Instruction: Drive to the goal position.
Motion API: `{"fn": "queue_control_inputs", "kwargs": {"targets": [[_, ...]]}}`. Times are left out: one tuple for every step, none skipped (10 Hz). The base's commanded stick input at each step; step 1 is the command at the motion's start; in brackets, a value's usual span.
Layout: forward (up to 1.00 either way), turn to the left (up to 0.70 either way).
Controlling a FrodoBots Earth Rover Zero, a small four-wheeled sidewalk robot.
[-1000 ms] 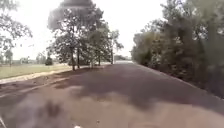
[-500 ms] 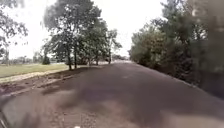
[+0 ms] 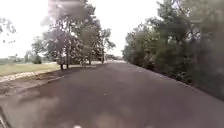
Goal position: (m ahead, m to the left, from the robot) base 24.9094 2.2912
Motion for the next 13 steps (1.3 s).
{"fn": "queue_control_inputs", "kwargs": {"targets": [[1.00,-0.09],[1.00,-0.09],[1.00,-0.09],[1.00,-0.09],[1.00,-0.09],[1.00,-0.08],[1.00,-0.07],[1.00,-0.07],[1.00,-0.06],[1.00,-0.06],[1.00,-0.06],[1.00,-0.06],[1.00,-0.06]]}}
